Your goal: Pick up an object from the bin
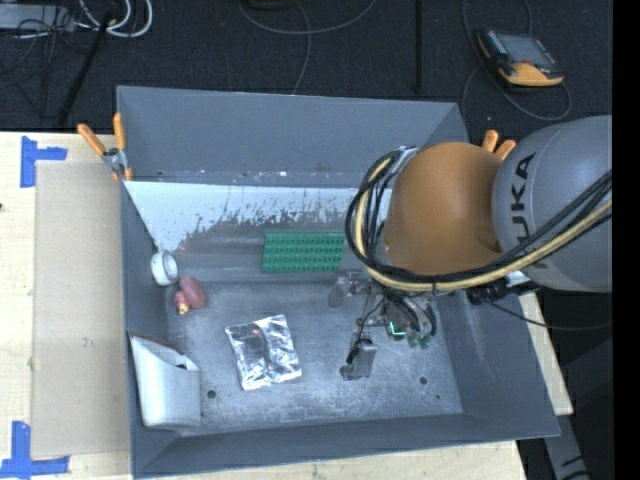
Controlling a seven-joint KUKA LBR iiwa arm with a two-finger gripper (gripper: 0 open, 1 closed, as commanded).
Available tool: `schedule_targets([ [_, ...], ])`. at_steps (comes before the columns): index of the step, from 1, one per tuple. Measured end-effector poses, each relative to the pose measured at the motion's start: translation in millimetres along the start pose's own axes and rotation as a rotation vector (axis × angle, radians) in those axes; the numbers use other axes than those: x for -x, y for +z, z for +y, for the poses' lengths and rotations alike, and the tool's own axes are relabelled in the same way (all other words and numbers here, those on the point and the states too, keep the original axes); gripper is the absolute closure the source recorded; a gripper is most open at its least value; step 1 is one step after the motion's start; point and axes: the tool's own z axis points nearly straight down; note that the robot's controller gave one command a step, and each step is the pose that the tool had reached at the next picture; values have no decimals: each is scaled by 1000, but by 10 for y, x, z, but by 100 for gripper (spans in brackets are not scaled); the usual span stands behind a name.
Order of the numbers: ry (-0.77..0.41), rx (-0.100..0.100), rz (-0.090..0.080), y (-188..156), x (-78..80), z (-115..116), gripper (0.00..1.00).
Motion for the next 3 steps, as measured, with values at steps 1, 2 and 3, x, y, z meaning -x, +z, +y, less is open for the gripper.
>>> schedule_targets([
  [1,-208,1,-2,1213,-191,747,0],
  [2,-171,1,-12,861,-463,855,0],
  [3,-44,1,-11,811,67,877,0],
])
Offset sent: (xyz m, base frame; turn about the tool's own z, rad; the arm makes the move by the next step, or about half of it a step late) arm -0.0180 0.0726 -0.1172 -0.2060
